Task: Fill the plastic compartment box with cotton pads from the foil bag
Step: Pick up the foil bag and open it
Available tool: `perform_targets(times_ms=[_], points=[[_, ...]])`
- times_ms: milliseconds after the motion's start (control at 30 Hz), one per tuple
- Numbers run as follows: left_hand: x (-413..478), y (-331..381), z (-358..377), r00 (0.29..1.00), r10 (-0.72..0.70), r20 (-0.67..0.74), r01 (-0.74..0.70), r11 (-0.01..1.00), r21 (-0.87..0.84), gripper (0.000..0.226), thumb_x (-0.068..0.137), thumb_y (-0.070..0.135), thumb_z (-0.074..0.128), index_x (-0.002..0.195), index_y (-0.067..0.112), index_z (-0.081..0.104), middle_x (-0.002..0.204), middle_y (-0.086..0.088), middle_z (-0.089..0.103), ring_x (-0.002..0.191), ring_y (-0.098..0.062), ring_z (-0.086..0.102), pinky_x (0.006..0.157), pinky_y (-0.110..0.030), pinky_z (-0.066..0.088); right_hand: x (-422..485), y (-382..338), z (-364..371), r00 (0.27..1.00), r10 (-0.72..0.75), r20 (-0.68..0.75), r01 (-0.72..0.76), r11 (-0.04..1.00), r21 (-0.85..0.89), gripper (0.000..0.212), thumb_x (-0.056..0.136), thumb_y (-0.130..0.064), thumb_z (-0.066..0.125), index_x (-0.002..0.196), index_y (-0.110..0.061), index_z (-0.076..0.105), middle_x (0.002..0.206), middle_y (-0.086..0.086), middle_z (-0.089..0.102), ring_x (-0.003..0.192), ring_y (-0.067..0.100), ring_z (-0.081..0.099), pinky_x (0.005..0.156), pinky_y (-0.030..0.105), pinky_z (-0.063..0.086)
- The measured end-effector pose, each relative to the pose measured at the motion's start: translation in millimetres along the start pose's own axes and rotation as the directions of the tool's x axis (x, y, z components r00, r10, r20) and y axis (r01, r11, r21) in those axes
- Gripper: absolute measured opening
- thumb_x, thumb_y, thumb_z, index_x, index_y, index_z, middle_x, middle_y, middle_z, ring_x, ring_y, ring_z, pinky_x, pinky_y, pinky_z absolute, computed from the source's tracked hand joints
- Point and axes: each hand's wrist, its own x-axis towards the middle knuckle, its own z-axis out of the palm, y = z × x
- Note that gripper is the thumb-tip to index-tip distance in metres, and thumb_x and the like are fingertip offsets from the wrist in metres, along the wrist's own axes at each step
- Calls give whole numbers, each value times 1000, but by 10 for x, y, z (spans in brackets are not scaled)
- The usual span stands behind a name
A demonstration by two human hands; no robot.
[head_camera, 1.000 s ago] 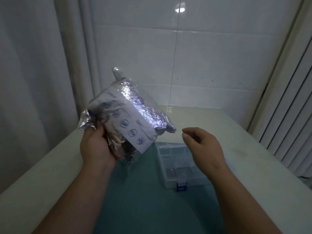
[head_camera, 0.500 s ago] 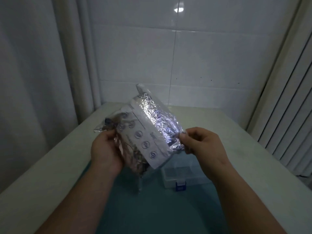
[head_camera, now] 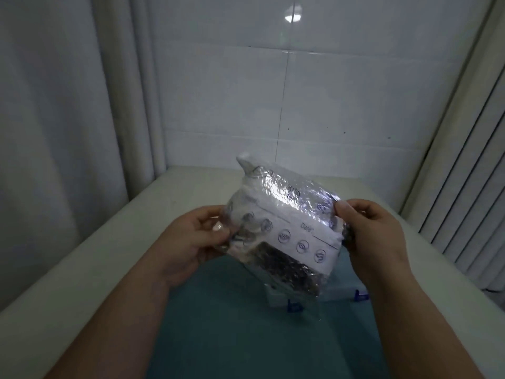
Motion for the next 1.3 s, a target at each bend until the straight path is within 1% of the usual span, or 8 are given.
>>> perform_targets(times_ms=[133, 267, 367, 467, 700, 900, 1100, 1300], points=[[7, -19, -44, 995, -84, 54, 80, 994, 75, 57, 56, -8, 63, 112, 8, 65, 94, -13, 70, 79, -24, 68, 66, -30, 55, 12, 8, -6, 998, 47, -44, -45, 998, 42, 7, 81, -7, 72, 79, -9, 65, 68, 9, 63, 57, 19, 55, 57, 30, 45], [11, 16, 8, 994, -77, 79, 74, 996, 48, 44, 67, 11, 66, 111, 7, 69, 104, -16, 72, 88, -28, 68, 80, -39, 54, -30, 17, -12, 999, -11, -50, 2, 987, -163, 9, 79, -14, 76, 77, -16, 68, 69, 4, 69, 57, 14, 61, 57, 30, 50], [-10, 52, 157, 1000, -9, -25, 6, 992, -122, 24, 78, 27, 64, 86, 6, 71, 79, -9, 72, 67, -19, 68, 62, -30, 58, -87, 2, 37, 1000, -5, -17, 2, 988, -156, 10, 78, -12, 78, 77, -15, 68, 73, 8, 71, 62, 19, 64, 61, 32, 52], [-29, 47, 245, 989, 55, -134, -64, 996, -64, 20, 82, 24, 63, 76, 6, 69, 70, -7, 70, 61, -15, 65, 58, -26, 56, -113, -18, 71, 1000, -16, -17, 13, 982, -190, 10, 77, -11, 78, 78, -14, 68, 73, 7, 72, 61, 18, 66, 59, 31, 52], [-6, 47, 238, 956, 94, -278, -111, 993, -44, 13, 85, -2, 62, 71, 0, 63, 60, -6, 65, 54, -13, 62, 51, -23, 53, -112, -43, 77, 1000, 27, -5, -28, 983, -181, 16, 77, -8, 79, 87, -10, 67, 71, 8, 71, 56, 17, 66, 54, 28, 52], [27, 19, 210, 921, -3, -390, -57, 988, -144, 14, 84, 0, 66, 73, 5, 58, 58, -5, 66, 49, -14, 61, 47, -23, 52, 14, 49, 50, 998, 20, 52, 4, 908, -419, 10, 82, -5, 72, 82, -15, 70, 83, 11, 73, 70, 22, 66, 60, 25, 50], [43, 1, 198, 885, 23, -466, -79, 992, -102, 11, 86, 1, 64, 77, 4, 67, 61, -7, 68, 53, -17, 62, 55, -28, 54, -60, -215, 220, 938, -259, 232, 330, 458, -825, 15, 91, -32, 61, 97, -24, 72, 100, -4, 70, 94, 15, 63, 78, 26, 42], [5, -31, 253, 867, 90, -490, -98, 995, 10, 8, 85, 6, 69, 77, 6, 71, 69, -9, 72, 60, -17, 65, 55, -27, 54, -258, -392, 836, 827, -60, 559, 551, 289, -783, 20, 93, -35, 59, 103, -25, 73, 105, -4, 71, 97, 16, 64, 88, 34, 51]])
